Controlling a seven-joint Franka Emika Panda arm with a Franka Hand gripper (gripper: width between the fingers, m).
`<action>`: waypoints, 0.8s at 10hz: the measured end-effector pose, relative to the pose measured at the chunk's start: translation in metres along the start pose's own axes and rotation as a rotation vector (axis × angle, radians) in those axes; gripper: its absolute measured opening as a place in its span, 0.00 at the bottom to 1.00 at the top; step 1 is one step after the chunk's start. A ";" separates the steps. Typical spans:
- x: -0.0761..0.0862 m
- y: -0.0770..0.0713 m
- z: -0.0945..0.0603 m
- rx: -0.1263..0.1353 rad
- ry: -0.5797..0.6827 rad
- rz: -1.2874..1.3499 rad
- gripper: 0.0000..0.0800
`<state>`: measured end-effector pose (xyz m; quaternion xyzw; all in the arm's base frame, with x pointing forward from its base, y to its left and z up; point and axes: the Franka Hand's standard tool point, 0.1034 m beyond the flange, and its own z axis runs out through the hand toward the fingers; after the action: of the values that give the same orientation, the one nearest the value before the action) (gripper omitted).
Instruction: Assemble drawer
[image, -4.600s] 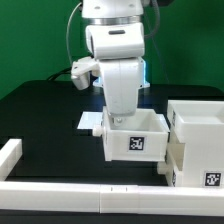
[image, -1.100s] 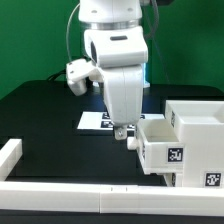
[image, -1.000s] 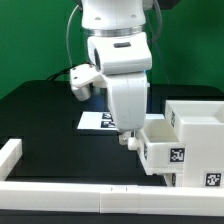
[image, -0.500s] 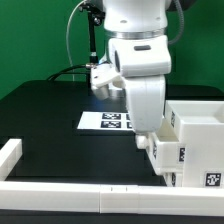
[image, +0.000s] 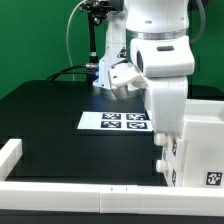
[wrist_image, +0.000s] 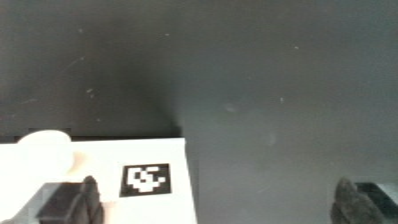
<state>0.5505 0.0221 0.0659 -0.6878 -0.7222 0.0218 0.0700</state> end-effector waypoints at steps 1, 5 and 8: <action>0.001 0.000 0.000 0.000 -0.001 0.014 0.81; -0.003 -0.001 -0.003 0.008 -0.007 0.012 0.81; -0.024 -0.002 -0.014 -0.005 -0.020 -0.008 0.81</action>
Offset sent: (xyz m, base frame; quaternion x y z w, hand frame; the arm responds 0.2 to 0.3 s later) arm -0.0034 -0.0071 0.0047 0.0184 -0.0080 -0.0061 0.9998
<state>0.5509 -0.0027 0.0786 -0.6849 -0.7256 0.0267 0.0613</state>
